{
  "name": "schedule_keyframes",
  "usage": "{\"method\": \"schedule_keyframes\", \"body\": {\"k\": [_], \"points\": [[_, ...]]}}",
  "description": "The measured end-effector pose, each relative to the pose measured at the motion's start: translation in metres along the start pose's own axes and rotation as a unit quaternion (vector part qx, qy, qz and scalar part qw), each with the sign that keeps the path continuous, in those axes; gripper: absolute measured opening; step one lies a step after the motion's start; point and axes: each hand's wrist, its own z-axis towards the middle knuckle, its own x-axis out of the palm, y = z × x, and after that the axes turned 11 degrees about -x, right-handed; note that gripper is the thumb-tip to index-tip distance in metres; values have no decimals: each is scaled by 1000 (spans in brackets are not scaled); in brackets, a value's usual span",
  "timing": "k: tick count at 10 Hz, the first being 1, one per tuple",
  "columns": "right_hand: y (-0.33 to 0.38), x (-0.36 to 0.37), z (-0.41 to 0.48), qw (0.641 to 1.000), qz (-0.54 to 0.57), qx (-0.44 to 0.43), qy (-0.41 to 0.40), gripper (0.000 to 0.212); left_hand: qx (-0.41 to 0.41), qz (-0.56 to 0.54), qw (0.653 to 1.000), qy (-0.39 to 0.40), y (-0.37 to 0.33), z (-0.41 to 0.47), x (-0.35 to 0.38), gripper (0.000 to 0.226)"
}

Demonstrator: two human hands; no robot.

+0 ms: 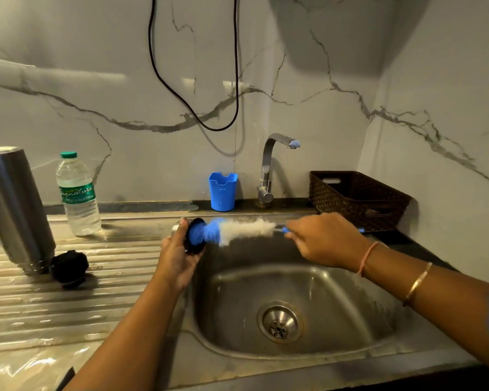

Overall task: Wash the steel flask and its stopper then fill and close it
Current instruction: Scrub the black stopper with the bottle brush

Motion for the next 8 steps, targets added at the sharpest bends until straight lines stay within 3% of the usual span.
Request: {"method": "schedule_keyframes", "body": {"k": [1,2,3,4,5,6,7,8], "points": [[-7,-9,-1,798,545,188,177,25,16,52,998,10,0,-1,2,55],[-7,4,-7,921,337,138,137,28,26,52,998,3,1,-1,6,54],[-5,25,-11,982,-182,-28,-35,15,9,73,996,-57,5,-2,10,57],[-8,24,-11,922,-322,-156,-149,8,13,119,986,-119,9,-3,12,54],[-4,12,-7,973,-198,-96,-74,12,22,150,984,-96,8,-6,10,44],[0,-10,-5,970,222,41,94,25,24,164,984,-65,5,-7,10,37],[-18,-27,-9,920,356,110,123,23,31,145,989,-23,8,-11,17,33],[-46,-38,-23,900,380,156,145,25,49,143,988,-34,10,-11,19,38]]}}
